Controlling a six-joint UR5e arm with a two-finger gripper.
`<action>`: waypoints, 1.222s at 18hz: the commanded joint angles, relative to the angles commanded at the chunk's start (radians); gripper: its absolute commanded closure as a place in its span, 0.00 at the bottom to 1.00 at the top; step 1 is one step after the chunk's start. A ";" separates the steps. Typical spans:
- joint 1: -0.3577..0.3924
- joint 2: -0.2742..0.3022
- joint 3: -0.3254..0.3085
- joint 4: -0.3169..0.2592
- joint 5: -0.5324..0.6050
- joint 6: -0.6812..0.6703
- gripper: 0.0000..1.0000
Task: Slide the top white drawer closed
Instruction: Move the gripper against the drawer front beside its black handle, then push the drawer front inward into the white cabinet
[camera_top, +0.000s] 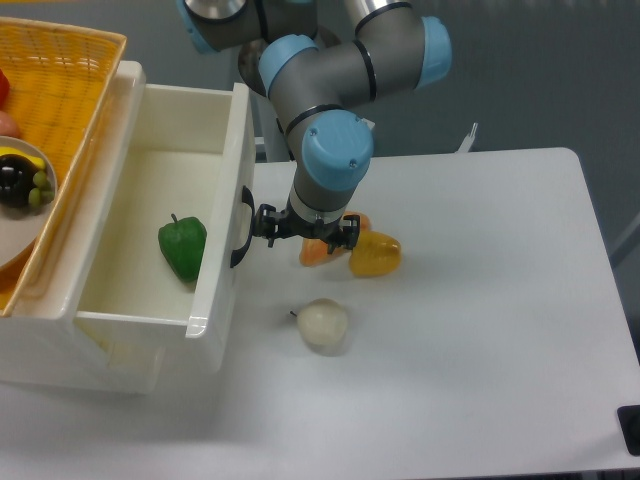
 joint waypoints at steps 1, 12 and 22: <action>-0.003 0.000 0.000 0.002 0.002 -0.002 0.00; -0.075 0.000 0.018 -0.002 0.000 -0.040 0.00; -0.143 0.009 0.029 -0.002 0.002 -0.074 0.00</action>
